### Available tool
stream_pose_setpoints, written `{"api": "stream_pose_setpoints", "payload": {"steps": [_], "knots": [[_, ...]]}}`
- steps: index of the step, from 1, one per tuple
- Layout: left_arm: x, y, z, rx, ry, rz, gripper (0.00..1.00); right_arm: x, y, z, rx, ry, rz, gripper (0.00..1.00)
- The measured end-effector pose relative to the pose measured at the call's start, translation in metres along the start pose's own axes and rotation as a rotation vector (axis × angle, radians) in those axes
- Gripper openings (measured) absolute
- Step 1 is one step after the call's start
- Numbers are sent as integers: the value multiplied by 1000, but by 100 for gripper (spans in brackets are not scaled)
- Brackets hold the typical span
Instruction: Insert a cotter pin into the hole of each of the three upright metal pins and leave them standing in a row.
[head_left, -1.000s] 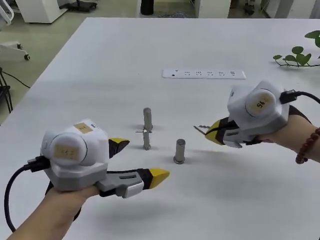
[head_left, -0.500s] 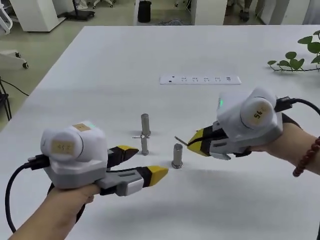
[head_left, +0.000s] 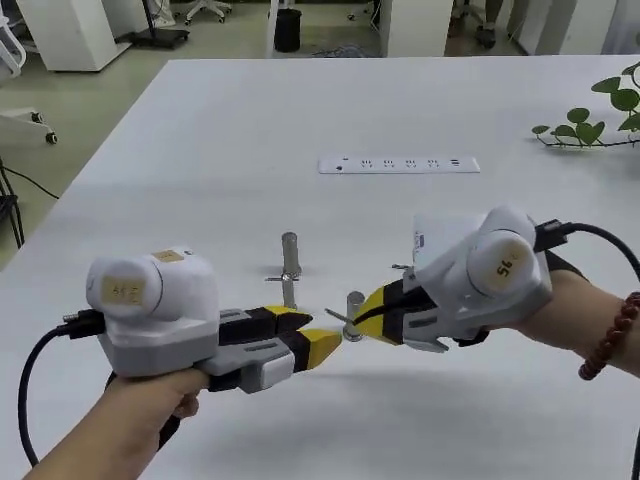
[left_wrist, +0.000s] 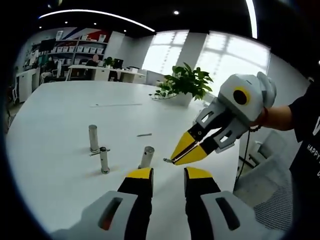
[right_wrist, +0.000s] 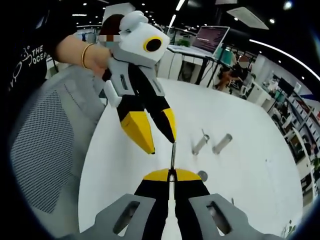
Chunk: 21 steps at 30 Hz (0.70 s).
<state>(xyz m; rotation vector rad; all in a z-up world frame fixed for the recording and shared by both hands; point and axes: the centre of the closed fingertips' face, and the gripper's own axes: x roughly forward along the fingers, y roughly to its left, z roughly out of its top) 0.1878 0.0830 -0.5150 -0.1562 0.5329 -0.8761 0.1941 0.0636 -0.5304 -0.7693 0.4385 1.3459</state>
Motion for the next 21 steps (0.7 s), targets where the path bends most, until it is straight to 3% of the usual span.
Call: {"api": "stream_pose_setpoints", "payload": {"steps": [5,21], "knots": [[2,-6,-3,-55,10,-28,20,1,6,4,-43,-4,19,0],[3,-8,-4,-118,9,-53,10,3,17,12,-116,-4,48,0]]}}
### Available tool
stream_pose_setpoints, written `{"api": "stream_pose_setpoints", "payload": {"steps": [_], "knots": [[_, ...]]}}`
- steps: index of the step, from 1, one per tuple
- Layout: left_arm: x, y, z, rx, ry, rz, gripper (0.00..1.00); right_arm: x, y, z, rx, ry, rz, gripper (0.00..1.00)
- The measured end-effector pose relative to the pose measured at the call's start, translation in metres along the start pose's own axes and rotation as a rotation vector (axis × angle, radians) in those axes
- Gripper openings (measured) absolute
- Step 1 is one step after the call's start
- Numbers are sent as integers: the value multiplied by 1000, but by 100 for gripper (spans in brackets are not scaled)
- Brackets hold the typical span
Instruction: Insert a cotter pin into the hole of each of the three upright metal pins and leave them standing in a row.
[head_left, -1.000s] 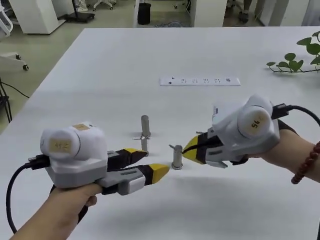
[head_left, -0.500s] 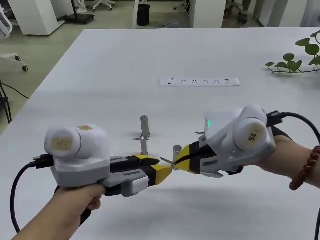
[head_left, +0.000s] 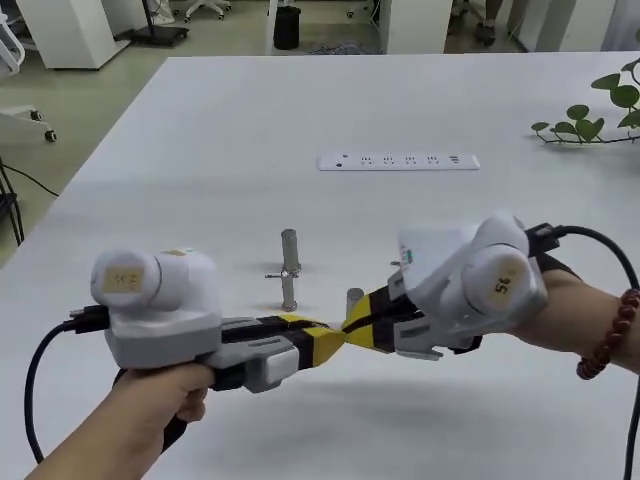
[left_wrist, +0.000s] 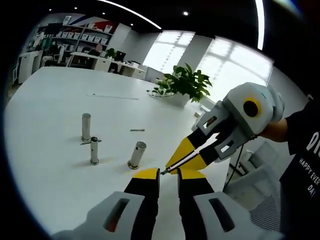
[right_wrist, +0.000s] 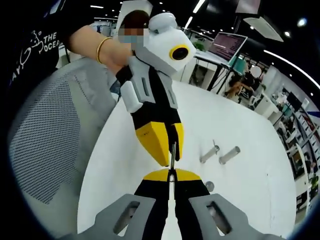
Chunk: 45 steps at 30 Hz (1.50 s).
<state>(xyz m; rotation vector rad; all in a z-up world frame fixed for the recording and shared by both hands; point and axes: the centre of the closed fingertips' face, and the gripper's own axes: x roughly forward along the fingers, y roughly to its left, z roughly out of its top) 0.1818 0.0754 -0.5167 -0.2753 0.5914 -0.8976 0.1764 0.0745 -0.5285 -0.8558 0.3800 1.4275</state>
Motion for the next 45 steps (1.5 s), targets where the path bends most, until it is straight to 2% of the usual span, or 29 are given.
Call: {"api": "stream_pose_setpoints", "payload": {"steps": [11,19,25,29,32,41,45], "knots": [[0,-2,-1,-16,-3,-7,2,0,0,2,-11,2,-10,0],[-1,-2,-2,-76,-10,-10,0,0,1,3,-20,4,-13,0],[-2,-2,-2,-50,-13,-7,0,1,1,4,-35,5,-20,0],[0,-1,-3,-36,-11,3,0,3,0,2,-16,5,-34,0],[0,-1,-2,-6,-11,6,0,3,0,1,11,-3,-41,0],[0,3,2,10,-28,0,0,0,-4,-5,147,-41,-51,0],[-2,4,3,30,-37,0,0,-3,-5,-5,298,-104,-42,1]]}}
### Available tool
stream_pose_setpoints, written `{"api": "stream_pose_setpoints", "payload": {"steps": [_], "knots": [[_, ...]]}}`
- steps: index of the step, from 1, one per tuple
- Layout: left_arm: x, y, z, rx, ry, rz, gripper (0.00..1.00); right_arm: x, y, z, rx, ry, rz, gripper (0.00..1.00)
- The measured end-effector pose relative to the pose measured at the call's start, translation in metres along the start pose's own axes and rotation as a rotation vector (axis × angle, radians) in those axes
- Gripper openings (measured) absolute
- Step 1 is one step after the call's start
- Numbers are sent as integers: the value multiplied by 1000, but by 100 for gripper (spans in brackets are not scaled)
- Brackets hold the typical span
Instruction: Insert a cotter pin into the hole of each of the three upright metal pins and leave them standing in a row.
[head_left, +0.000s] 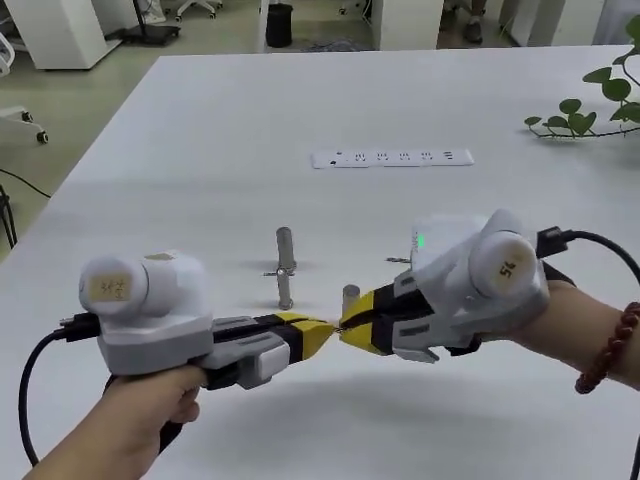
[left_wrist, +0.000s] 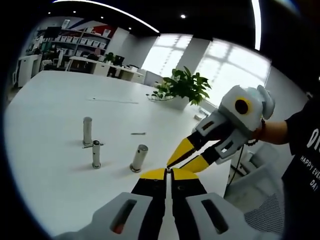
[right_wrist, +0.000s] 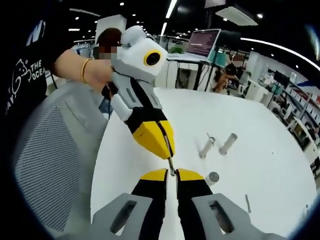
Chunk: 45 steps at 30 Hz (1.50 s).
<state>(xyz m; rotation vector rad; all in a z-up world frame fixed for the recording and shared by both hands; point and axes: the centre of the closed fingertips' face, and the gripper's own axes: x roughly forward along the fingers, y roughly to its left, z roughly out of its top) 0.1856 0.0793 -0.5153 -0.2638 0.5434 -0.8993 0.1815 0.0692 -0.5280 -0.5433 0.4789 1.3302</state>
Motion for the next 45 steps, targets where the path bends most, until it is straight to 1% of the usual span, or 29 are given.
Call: {"api": "stream_pose_setpoints", "payload": {"steps": [1,2,3,5,8,9,10,11,12,14,15,17,18,23,28,34,35,36,37,39,40,41,45], "knots": [[0,1,0,2,-1,2,0,-1,-2,-2,44,-5,-3,2],[-1,2,0,6,-5,2,0,-2,-4,-1,70,-17,-9,2],[-2,3,0,7,-9,3,0,-3,-4,0,103,-39,-3,2],[-3,4,1,10,-20,1,0,-4,-5,1,159,-62,-1,2],[-5,2,1,15,-34,-11,0,-6,-5,1,253,-94,27,4],[-6,0,3,24,-46,-21,0,-6,-4,1,272,-102,37,5],[-7,-2,4,29,-55,-31,0,-6,-4,2,307,-117,46,6],[-8,-4,7,40,-69,-35,0,-7,-2,2,322,-124,59,7],[-9,-4,8,44,-74,-40,0,-7,0,3,350,-134,75,8],[-10,-6,11,49,-89,-52,0,-7,-2,3,370,-150,68,9],[-10,-8,12,52,-96,-59,0,-7,-1,4,372,-157,72,9],[-11,-11,14,55,-104,-72,0,-8,1,7,397,-178,87,9],[-11,-13,14,57,-107,-79,0,-9,1,7,399,-179,90,10],[-11,-21,15,67,-110,-110,0,-9,5,13,395,-200,107,8],[-9,-25,13,71,-101,-126,0,-10,10,18,365,-207,126,5],[-8,-27,10,60,-93,-144,0,-9,14,15,312,-182,133,3],[-8,-27,9,54,-88,-147,0,-9,15,15,300,-176,135,2],[-7,-27,9,51,-86,-148,0,-9,16,15,269,-165,133,2],[-7,-27,8,48,-83,-150,0,-9,18,13,229,-144,136,1],[-7,-28,6,46,-75,-155,0,-9,20,10,172,-110,139,1],[-6,-28,4,45,-69,-158,0,-9,20,9,164,-103,139,0],[-6,-28,3,45,-65,-160,0,-8,20,8,133,-86,142,0],[-4,-28,-2,44,-44,-165,0,-6,22,2,70,-36,151,0]]}}
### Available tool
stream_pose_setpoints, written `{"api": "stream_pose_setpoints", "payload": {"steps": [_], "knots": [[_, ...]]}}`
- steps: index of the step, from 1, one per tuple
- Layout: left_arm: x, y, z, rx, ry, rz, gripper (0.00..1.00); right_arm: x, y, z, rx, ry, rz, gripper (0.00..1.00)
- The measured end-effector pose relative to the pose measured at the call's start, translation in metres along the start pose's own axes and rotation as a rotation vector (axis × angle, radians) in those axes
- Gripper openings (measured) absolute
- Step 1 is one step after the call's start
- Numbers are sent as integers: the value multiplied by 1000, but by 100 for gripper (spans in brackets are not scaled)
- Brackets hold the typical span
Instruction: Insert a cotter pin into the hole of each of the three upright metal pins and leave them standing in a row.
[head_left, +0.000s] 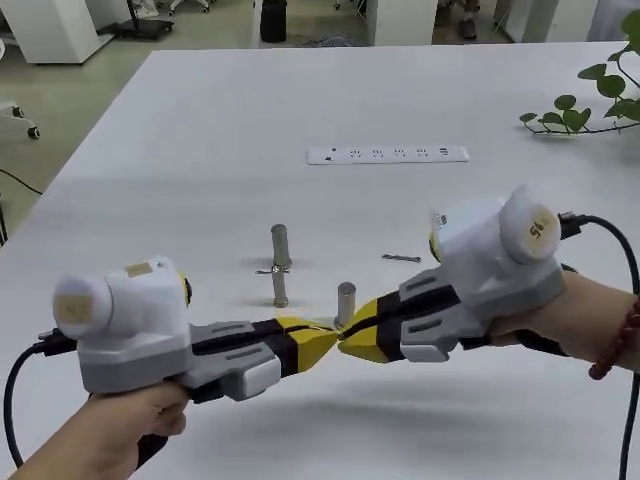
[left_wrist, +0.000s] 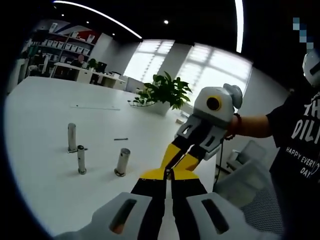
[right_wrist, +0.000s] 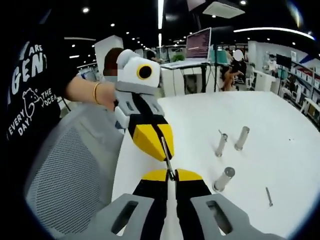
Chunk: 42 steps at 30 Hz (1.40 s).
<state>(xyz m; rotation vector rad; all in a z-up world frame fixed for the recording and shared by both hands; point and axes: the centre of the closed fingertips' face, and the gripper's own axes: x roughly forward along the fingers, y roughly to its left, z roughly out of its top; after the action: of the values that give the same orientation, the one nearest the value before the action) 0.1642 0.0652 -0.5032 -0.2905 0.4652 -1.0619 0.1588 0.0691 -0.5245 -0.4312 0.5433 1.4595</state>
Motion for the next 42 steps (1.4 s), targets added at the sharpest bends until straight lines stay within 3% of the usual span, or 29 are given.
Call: {"api": "stream_pose_setpoints", "payload": {"steps": [11,18,29,35,42], "knots": [[5,3,-7,23,32,4,0,3,-1,-11,-82,98,20,0],[8,12,-8,85,45,57,3,5,-6,-16,-111,147,12,0],[6,28,-14,143,61,149,20,-1,-20,-33,-143,254,-19,0],[5,37,-12,212,60,211,27,-6,-30,-42,-128,313,-34,0],[4,48,-8,252,56,268,30,-12,-46,-52,-149,398,-63,0]]}}
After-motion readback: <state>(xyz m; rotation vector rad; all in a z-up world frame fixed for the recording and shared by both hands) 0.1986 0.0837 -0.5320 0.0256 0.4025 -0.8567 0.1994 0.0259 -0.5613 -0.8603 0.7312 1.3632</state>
